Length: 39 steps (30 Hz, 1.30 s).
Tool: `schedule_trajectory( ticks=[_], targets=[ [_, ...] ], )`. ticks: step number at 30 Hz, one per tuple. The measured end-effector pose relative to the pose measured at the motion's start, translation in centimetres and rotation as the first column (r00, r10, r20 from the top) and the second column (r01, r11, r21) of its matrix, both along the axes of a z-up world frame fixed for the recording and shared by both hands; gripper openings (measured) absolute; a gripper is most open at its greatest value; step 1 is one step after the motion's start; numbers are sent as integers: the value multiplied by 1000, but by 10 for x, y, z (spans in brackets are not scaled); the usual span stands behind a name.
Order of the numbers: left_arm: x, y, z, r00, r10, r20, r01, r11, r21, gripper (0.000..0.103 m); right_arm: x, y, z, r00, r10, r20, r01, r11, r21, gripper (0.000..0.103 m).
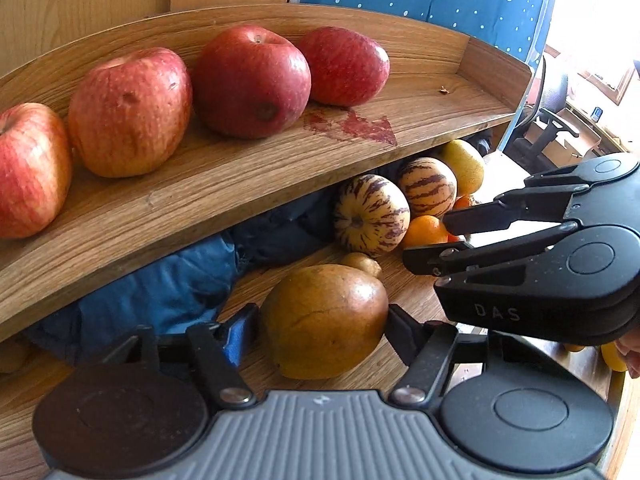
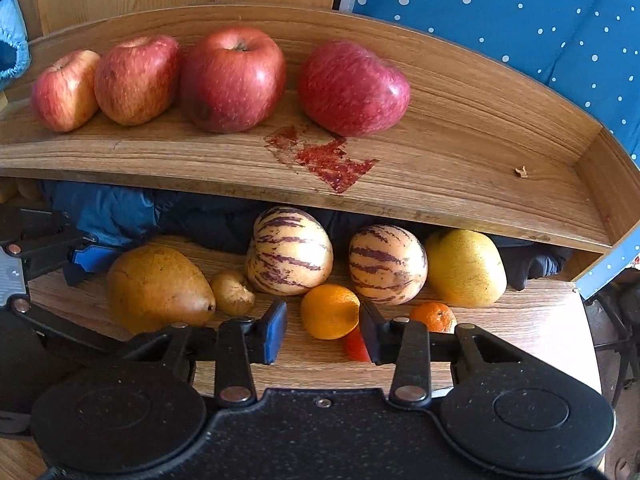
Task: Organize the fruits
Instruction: 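Move left tool toward brown pear while right tool approaches an orange, then close left tool on brown pear while right tool closes on the orange, then carry pear and orange over the tray and open both tools to release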
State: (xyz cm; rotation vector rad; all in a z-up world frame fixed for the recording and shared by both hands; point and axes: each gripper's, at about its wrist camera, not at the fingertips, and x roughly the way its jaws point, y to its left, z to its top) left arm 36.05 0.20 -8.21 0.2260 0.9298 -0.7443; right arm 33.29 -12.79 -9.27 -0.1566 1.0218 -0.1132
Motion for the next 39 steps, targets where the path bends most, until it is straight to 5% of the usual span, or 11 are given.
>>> schedule_trajectory(
  ticks=[17, 30, 39],
  targets=[
    [-4, 1, 2, 1000, 12, 0, -12, 1000, 0, 70, -14, 2, 8, 999, -21, 38, 21, 1000, -4, 35],
    [-38, -1, 20, 1000, -16, 18, 16, 1000, 19, 69, -95, 7, 38, 979, -135, 152, 125, 990, 73, 36],
    [-64, -24, 28, 997, -74, 3, 74, 997, -3, 69, -165, 5, 35, 960, -249, 132, 233, 964, 126, 36]
  ],
)
